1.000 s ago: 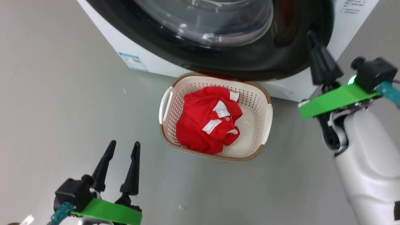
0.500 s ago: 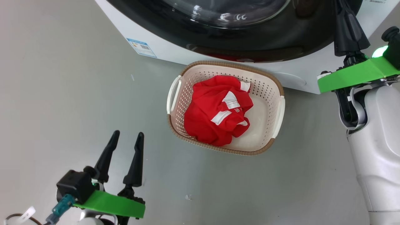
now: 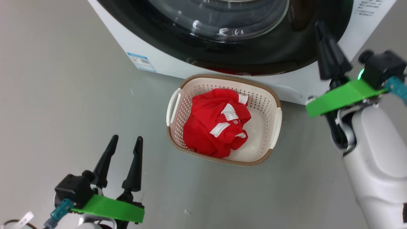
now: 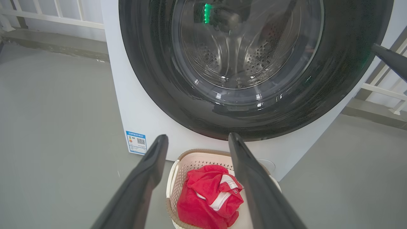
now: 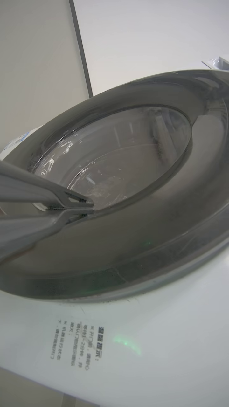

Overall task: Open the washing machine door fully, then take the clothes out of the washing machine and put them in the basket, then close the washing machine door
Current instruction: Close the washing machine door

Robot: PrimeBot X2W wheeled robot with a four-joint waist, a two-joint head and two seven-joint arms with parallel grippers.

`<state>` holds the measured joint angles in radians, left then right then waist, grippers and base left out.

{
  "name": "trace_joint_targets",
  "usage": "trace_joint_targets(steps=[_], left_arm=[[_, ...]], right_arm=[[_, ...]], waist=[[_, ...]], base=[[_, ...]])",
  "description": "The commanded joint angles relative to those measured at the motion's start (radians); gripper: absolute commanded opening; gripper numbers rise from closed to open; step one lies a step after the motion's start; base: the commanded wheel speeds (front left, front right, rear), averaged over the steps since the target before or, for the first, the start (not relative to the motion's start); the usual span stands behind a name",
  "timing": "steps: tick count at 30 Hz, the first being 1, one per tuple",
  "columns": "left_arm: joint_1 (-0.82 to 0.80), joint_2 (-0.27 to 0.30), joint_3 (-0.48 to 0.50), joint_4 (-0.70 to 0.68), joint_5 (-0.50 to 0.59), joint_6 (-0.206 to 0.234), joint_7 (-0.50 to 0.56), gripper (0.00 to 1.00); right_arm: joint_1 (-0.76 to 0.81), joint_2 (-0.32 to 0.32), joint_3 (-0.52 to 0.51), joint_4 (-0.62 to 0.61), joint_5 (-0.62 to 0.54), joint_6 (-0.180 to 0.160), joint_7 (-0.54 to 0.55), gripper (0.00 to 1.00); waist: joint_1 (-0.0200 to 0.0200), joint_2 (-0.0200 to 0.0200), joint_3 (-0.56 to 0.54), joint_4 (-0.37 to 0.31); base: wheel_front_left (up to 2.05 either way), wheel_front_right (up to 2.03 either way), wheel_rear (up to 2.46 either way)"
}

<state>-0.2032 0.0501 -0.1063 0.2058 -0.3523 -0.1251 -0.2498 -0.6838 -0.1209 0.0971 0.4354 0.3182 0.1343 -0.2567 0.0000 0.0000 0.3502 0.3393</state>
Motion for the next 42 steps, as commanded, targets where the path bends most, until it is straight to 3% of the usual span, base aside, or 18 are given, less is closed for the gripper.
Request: trace_joint_targets(steps=[1,16,42], left_arm=[[0.016,0.034,0.041,-0.017,0.001,-0.006,-0.012,1.0],[0.085,0.091,0.068,-0.015,0.007,-0.006,-0.012,1.0],[0.213,0.119,0.167,-0.002,0.011,-0.006,-0.012,1.0]], right_arm=[[0.048,0.015,0.031,-0.023,0.016,-0.004,-0.005,1.0],[0.296,0.003,0.075,-0.063,0.043,-0.004,-0.005,1.0],[0.598,-0.007,-0.008,-0.118,0.038,-0.004,-0.005,1.0]], waist=[[0.0,0.0,-0.034,-0.021],[0.0,0.0,-0.152,-0.113],[0.0,0.0,-0.292,-0.308]], base=[[0.0,0.0,0.0],[0.0,0.0,0.0],[0.0,0.0,0.0]])
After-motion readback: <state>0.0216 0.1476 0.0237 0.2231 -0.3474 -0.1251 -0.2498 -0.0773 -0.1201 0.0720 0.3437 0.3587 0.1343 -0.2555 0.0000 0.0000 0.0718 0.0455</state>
